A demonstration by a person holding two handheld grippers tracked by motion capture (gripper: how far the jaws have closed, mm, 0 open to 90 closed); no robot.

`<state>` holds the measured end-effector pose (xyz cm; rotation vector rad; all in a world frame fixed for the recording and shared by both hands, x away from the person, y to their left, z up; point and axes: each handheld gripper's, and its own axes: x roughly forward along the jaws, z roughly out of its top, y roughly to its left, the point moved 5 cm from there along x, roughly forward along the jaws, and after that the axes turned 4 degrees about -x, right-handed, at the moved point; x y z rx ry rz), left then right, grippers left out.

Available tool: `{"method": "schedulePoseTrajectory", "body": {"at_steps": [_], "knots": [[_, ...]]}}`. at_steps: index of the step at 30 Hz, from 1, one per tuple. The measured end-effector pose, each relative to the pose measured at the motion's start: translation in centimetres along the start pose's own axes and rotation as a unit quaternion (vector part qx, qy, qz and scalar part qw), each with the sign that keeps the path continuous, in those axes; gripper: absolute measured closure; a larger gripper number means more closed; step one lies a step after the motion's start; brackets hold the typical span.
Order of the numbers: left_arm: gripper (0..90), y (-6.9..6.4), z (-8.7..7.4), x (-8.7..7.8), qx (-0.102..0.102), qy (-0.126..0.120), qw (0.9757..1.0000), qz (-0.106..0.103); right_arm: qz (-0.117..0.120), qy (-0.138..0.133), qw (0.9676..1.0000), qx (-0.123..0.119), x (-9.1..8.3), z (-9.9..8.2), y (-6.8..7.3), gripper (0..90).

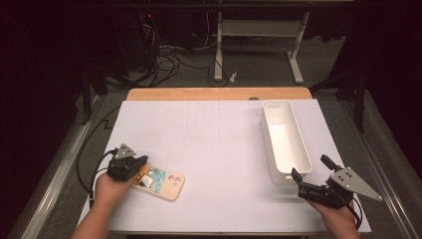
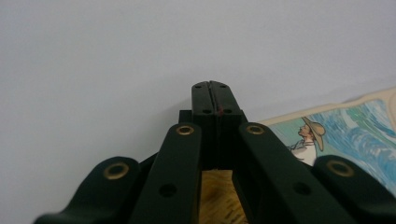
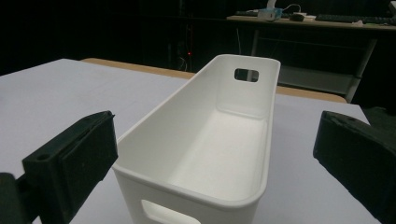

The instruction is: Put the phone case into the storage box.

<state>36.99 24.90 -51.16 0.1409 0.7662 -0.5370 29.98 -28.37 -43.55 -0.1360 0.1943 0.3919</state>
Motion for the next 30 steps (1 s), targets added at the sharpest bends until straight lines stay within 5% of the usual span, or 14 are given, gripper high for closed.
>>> {"method": "schedulePoseTrajectory", "body": {"at_steps": [13,21,30], "knots": [[90.0,-1.6,-2.5,-2.7,-0.026,-0.022,0.9994,-0.009,0.001,-0.005,1.0,-0.001,-0.1,0.3,0.2,0.6],[90.0,-0.1,-2.4,-2.4,-0.022,0.003,0.9994,0.026,0.003,-0.006,1.0,-0.004,-0.1,0.4,0.3,0.6],[90.0,-0.7,-2.7,-2.3,-0.024,0.012,0.9995,0.014,0.001,-0.004,1.0,-0.001,-0.1,0.3,0.2,0.6]]}}
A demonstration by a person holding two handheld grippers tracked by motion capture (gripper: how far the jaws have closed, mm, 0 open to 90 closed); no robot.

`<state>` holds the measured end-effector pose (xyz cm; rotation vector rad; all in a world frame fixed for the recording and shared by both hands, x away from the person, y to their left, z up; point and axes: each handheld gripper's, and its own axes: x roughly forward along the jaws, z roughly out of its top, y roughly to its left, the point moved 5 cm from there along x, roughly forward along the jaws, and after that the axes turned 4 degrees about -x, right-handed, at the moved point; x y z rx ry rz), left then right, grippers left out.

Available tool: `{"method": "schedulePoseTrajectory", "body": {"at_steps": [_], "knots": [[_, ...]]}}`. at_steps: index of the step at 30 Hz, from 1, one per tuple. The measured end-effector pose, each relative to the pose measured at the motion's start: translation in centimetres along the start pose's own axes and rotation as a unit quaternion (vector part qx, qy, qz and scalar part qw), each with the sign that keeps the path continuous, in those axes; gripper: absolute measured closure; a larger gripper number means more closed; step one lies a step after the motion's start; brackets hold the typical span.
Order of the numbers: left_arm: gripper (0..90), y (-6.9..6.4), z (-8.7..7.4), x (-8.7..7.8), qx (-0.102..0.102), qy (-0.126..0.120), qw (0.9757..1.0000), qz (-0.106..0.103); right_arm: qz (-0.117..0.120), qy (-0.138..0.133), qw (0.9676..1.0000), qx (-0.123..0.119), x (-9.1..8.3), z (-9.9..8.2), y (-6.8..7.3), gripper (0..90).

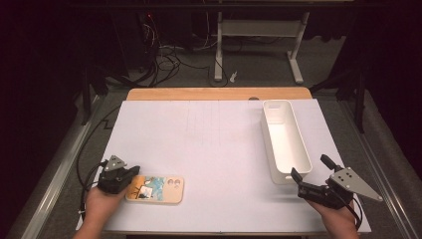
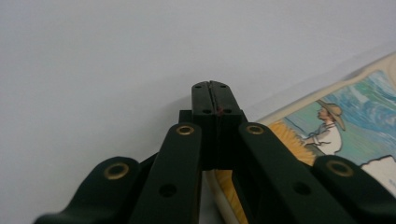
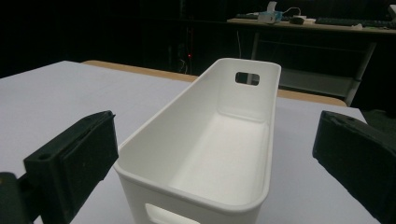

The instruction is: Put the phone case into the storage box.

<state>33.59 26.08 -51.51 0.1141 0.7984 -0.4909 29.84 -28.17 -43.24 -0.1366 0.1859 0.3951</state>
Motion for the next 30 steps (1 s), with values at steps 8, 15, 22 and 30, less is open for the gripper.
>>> {"method": "schedulePoseTrajectory", "body": {"at_steps": [8,15,22,30], "knots": [[90.0,-2.9,-0.7,-0.4,0.034,0.007,0.9993,-0.012,0.0,-0.003,1.0,-0.001,-0.1,0.2,0.1,0.6],[90.0,-3.3,-1.3,-0.8,0.027,0.005,0.9993,-0.024,0.001,-0.003,1.0,-0.001,0.0,0.1,0.1,0.6],[90.0,-5.3,-0.8,-0.4,0.033,-0.001,0.998,-0.054,-0.001,-0.004,1.0,-0.001,-0.1,0.3,0.1,0.6],[90.0,-5.7,1.5,-0.8,0.03,-0.057,0.9962,-0.058,-0.001,-0.004,1.0,-0.001,-0.2,0.2,0.1,0.6]]}}
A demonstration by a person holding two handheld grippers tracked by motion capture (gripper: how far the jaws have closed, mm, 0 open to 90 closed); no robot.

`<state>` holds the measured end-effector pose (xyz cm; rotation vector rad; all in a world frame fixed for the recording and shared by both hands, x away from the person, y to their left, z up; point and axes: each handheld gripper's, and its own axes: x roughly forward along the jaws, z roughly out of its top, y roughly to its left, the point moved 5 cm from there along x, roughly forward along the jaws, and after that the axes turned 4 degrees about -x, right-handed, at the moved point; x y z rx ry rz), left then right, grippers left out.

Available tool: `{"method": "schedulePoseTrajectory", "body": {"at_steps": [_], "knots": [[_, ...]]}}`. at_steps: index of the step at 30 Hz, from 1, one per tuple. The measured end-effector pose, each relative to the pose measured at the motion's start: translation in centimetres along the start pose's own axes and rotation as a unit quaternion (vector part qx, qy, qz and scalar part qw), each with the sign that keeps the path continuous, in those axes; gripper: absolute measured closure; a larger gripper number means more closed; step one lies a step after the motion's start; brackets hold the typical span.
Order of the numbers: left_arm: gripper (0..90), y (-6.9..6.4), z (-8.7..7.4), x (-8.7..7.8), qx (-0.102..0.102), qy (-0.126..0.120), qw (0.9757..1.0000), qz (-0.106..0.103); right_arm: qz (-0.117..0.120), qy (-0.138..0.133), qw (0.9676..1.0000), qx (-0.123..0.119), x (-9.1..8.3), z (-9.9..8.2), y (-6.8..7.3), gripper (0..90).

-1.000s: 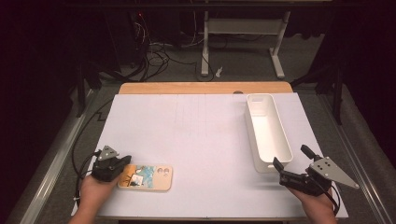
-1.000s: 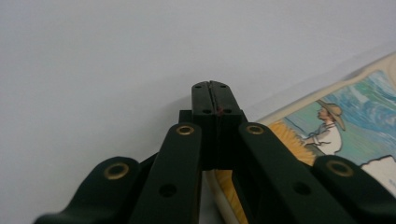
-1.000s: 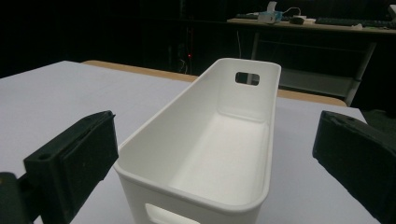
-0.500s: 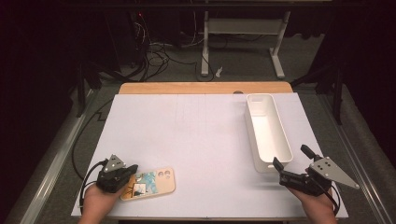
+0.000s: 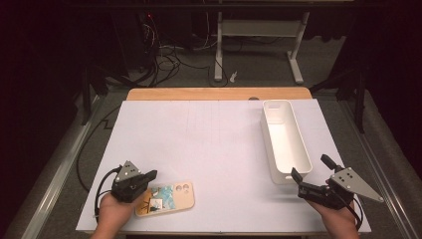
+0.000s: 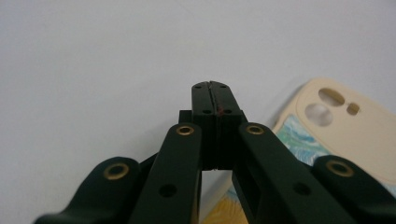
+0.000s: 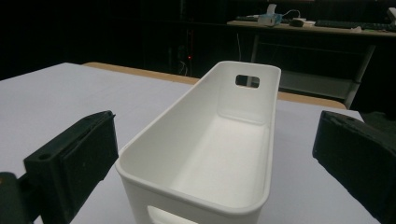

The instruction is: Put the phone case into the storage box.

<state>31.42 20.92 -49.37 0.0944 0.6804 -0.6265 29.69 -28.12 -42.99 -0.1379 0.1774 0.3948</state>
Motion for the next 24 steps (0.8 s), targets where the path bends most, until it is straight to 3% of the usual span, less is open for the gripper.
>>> {"method": "schedulePoseTrajectory", "body": {"at_steps": [3,5,6,7,9,12,24], "knots": [[90.0,0.4,0.3,-0.5,-0.009,-0.022,0.9997,0.002,0.0,0.001,1.0,-0.001,0.0,0.0,0.0,0.6],[90.0,1.0,0.3,-1.2,-0.025,-0.052,0.9984,0.0,0.0,0.0,1.0,0.0,0.0,0.0,0.0,0.6],[90.0,1.0,0.3,-1.2,-0.025,-0.052,0.9984,0.0,0.0,0.0,1.0,0.0,-0.1,0.0,-0.1,0.6],[89.8,1.5,0.1,-1.9,-0.04,-0.078,0.9962,0.0,0.0,0.0,1.0,0.0,-0.1,0.0,-0.1,0.6],[82.8,2.0,-0.2,-2.6,-0.053,-0.099,0.9937,0.007,0.0,0.0,1.0,-0.001,-0.1,0.0,-0.1,0.6],[76.1,2.4,-0.5,-3.2,-0.05,-0.109,0.9927,0.015,0.0,0.0,1.0,-0.001,-0.1,0.0,0.0,0.6],[33.5,2.7,-0.9,-3.4,-0.054,-0.111,0.9917,0.034,-0.002,-0.001,1.0,-0.001,-0.2,0.0,-0.1,0.6]]}}
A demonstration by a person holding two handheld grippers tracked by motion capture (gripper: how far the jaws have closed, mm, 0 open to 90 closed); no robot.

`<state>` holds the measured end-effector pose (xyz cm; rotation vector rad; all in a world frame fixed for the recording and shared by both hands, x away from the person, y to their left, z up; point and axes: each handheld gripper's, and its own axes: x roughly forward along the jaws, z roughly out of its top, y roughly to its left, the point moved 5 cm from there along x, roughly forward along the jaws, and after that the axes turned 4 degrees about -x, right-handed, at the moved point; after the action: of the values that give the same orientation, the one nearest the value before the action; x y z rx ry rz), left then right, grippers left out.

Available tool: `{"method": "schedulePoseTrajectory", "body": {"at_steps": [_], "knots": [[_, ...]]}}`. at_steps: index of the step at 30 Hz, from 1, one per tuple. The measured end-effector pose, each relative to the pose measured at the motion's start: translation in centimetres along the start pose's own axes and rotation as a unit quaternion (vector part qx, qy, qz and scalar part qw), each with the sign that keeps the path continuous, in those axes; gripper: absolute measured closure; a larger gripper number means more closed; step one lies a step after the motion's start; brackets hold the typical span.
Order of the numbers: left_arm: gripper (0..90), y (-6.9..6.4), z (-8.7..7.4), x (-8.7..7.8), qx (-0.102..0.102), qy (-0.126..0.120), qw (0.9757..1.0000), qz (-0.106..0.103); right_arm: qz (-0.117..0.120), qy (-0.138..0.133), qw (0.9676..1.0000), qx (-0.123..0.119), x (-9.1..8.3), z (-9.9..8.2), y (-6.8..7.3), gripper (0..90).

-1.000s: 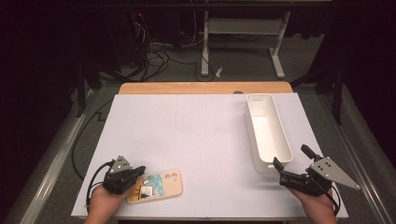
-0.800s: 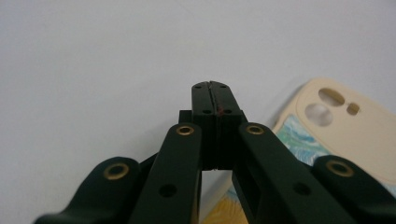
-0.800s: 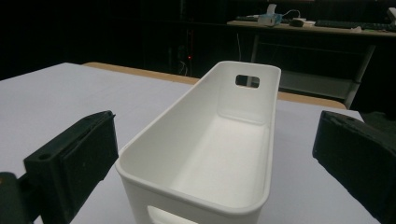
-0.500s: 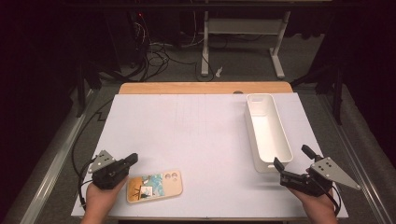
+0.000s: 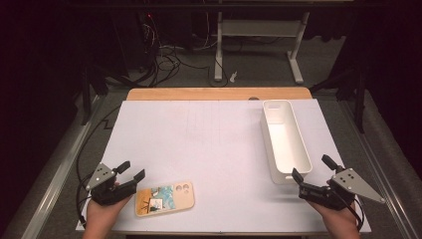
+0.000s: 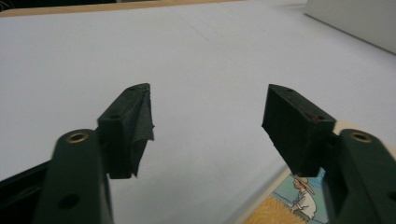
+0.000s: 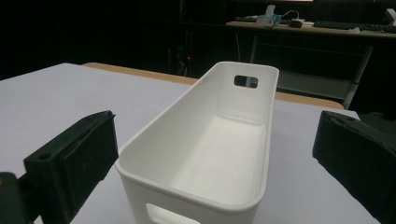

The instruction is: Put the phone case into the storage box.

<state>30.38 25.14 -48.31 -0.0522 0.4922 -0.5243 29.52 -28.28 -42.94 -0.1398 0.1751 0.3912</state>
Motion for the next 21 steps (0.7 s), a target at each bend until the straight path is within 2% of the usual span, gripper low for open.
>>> {"method": "schedulePoseTrajectory", "body": {"at_steps": [7,9,11,13,16,21], "knots": [[17.4,0.04,0.03,0.06,-0.001,-0.003,0.9999,0.01,0.0,0.0,1.0,0.001,-0.08,-0.02,-0.07,0.6],[12.5,0.01,0.02,0.07,-0.004,-0.001,1.0,0.003,0.0,0.0,1.0,0.0,-0.1,-0.02,-0.07,0.6],[7.6,-0.12,0.03,0.08,0.001,-0.003,1.0,-0.004,-0.001,0.0,1.0,0.0,-0.14,-0.01,-0.08,0.6],[1.7,-0.22,0.11,0.16,0.001,-0.008,1.0,0.002,-0.001,-0.001,1.0,0.0,-0.19,-0.01,-0.11,0.6],[0.2,-0.35,0.29,0.08,-0.001,-0.018,0.9998,-0.005,-0.001,0.0,1.0,0.002,-0.19,-0.09,-0.17,0.6],[0.2,-0.4,0.35,0.06,-0.002,-0.018,0.9998,-0.009,0.001,0.0,1.0,-0.001,-0.17,-0.06,-0.03,0.6]]}}
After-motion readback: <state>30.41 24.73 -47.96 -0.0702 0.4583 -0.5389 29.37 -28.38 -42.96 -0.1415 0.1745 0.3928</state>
